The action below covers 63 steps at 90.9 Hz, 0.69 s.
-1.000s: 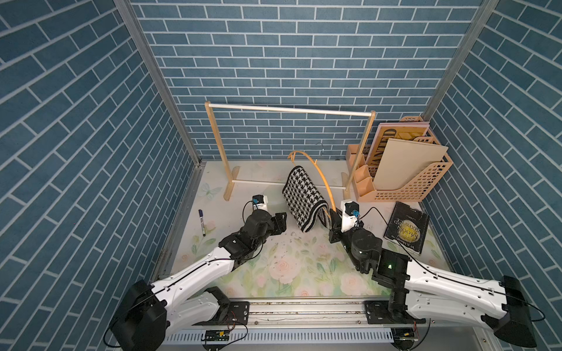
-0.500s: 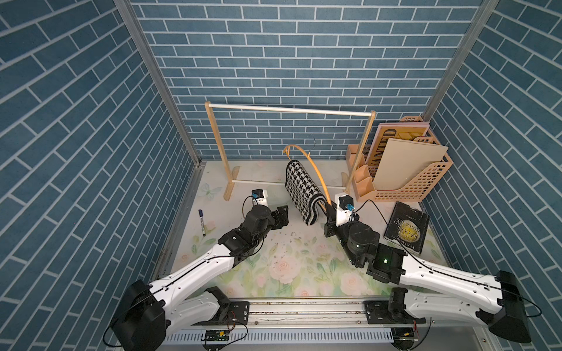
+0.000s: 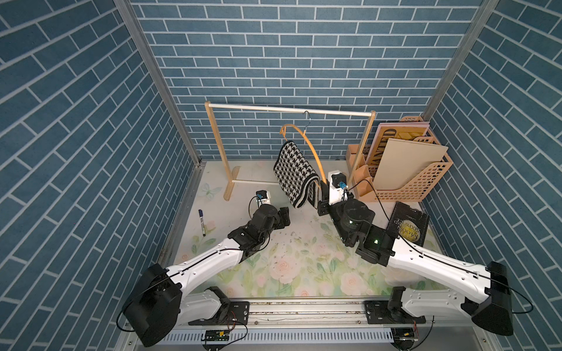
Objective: Hang the scarf on the hanger
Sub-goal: Place the hanger at the clothesline.
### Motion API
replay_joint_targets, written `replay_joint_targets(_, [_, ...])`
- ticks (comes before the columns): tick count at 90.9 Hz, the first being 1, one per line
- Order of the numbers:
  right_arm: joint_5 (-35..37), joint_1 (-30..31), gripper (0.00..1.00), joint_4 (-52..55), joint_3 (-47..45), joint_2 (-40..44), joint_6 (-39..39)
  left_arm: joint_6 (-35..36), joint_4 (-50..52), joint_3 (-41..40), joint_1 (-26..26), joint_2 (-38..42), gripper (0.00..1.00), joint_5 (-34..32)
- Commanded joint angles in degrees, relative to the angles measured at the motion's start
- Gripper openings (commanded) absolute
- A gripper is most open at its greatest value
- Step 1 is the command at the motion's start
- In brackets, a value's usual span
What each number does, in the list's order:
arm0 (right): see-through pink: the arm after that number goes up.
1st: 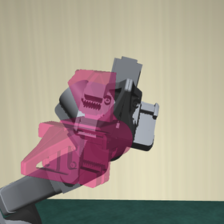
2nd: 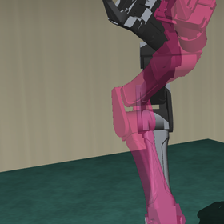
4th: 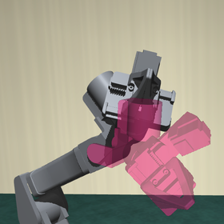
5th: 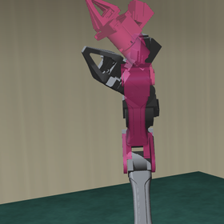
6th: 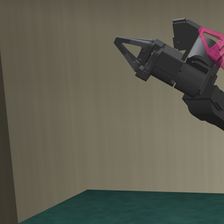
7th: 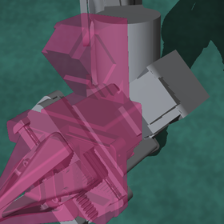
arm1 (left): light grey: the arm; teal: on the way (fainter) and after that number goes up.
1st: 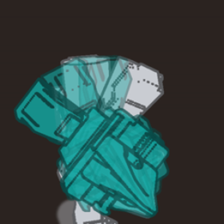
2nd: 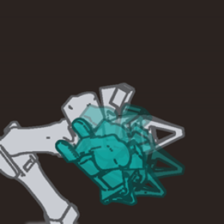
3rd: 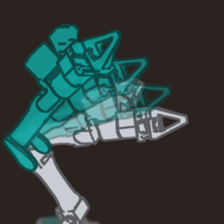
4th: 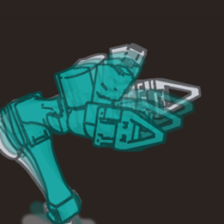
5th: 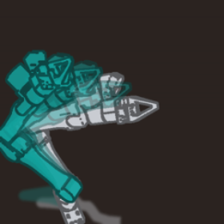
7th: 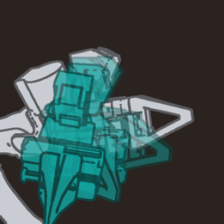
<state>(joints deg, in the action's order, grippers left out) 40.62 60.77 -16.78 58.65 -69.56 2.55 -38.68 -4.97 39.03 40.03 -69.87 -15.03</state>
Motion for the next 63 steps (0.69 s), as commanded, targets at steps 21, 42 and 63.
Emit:
replay_joint_targets(21, [-7.5, -8.2, 0.0, -4.4, 11.8, -12.1, -0.5, 2.9, 3.5, 3.2, -0.2, -1.8, 0.91, -10.8])
replay_joint_targets(42, [-9.6, -10.3, 0.0, -5.4, 13.2, -15.7, 0.1, 4.5, 3.6, 4.9, -0.2, -3.9, 0.92, -12.2])
replay_joint_targets(63, [-10.2, -10.7, 0.0, -5.5, 11.5, -16.1, 1.0, 4.8, 3.0, 5.5, -0.2, -5.5, 0.92, -11.8])
